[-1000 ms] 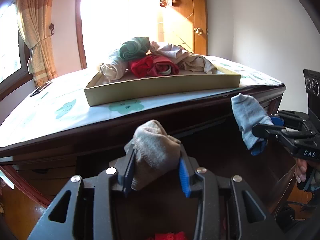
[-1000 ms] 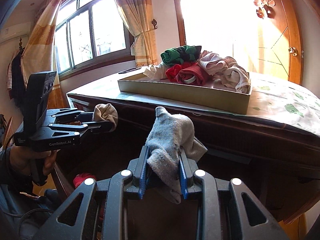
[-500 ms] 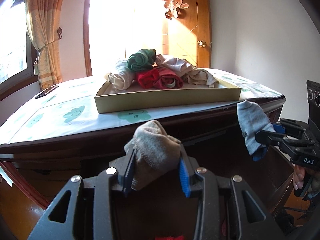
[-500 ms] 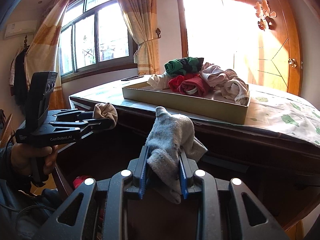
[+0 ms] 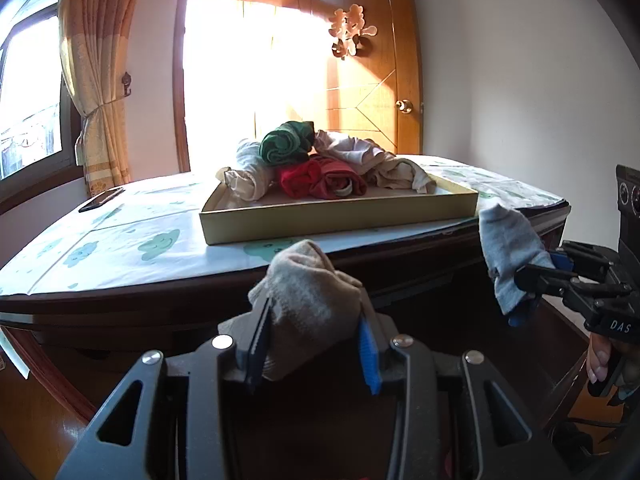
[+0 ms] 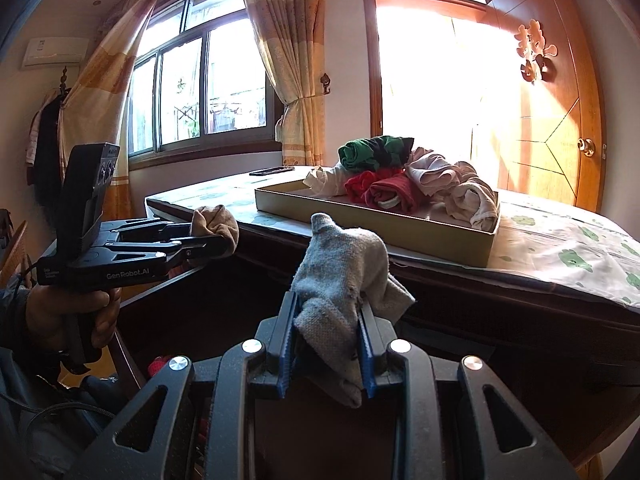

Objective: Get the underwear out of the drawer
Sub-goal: 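Lift both held socks up out of the drawer toward the tray, then carry both socks over the tray and lower them onto the garments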

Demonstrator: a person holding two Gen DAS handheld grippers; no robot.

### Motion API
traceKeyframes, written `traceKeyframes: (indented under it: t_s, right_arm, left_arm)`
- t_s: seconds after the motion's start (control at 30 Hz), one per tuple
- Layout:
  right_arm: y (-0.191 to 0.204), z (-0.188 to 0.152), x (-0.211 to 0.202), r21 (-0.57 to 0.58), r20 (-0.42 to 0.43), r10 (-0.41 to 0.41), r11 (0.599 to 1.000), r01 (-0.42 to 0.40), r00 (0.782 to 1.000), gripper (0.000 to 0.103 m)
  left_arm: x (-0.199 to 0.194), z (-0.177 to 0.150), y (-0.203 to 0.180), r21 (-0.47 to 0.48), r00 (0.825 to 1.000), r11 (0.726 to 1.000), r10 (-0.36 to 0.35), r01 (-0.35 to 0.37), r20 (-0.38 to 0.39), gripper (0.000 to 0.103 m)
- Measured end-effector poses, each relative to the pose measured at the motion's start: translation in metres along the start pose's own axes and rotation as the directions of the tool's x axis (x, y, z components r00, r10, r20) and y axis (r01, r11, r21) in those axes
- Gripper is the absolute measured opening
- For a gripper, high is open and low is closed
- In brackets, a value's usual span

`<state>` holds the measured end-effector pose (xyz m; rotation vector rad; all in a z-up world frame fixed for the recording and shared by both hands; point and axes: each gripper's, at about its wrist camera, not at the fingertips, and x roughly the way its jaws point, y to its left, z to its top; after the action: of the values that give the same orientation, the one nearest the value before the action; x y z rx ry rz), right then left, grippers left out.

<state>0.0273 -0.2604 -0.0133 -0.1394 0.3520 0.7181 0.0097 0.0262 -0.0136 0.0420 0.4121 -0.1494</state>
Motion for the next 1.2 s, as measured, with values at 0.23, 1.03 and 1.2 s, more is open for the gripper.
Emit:
traceKeyframes:
  t_s: [0.23,1.03,1.2]
  right_arm:
    - [0.004,0.0,-0.012,-0.02,0.065,0.003,1.0,-0.002,0.998,0.029]
    - [-0.01,0.032,-0.021,-0.006,0.082,-0.001,1.0,0.001,0.997,0.029]
    - [-0.016,0.043,-0.018,-0.01,0.064,-0.009,1.0,0.01,0.998,0.029]
  left_arm:
    - [-0.006,0.0,-0.003,0.007,0.999,1.0,-0.008,0.008,0.032,0.038]
    - [-0.001,0.05,-0.022,0.026,0.994,0.994,-0.107,0.107,-0.006,0.038]
    - [0.006,0.072,-0.031,0.042,0.989,0.989,-0.144,0.144,-0.02,0.038]
